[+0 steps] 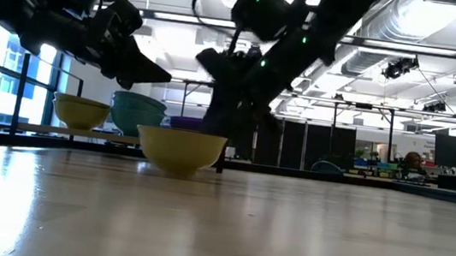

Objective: Pick & Place Mini bowls
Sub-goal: Stack the yellow bowl on top of the other yellow bowls on the shelf

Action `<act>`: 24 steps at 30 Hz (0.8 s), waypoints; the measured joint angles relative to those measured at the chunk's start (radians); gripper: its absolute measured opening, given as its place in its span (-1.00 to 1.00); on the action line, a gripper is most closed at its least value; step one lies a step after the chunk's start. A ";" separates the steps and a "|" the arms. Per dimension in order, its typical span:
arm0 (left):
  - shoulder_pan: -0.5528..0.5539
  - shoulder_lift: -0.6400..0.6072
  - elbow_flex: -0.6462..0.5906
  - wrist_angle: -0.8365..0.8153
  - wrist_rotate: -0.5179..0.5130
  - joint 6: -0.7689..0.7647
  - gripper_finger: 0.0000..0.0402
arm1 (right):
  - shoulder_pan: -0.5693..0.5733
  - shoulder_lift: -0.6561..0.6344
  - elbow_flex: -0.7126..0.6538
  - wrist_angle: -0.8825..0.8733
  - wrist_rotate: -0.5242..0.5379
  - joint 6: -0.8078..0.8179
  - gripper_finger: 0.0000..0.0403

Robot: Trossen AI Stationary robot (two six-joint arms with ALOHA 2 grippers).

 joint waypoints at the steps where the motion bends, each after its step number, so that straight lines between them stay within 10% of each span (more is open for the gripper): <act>1: 0.000 0.000 0.000 0.000 -0.003 -0.005 -1.00 | 0.000 -0.015 0.000 -0.008 0.017 -0.018 -0.39; 10: -0.010 0.000 0.092 -0.185 0.003 -0.059 -1.00 | 0.037 -0.227 -0.126 -0.028 0.188 -0.248 -0.38; 16: -0.110 0.000 0.289 -0.604 -0.107 -0.019 -1.00 | 0.024 -0.392 -0.415 0.287 0.175 -0.318 -0.92; 24: -0.243 0.047 0.541 -1.017 -0.211 -0.111 -1.00 | -0.038 -0.584 -0.719 0.592 0.183 -0.366 -0.91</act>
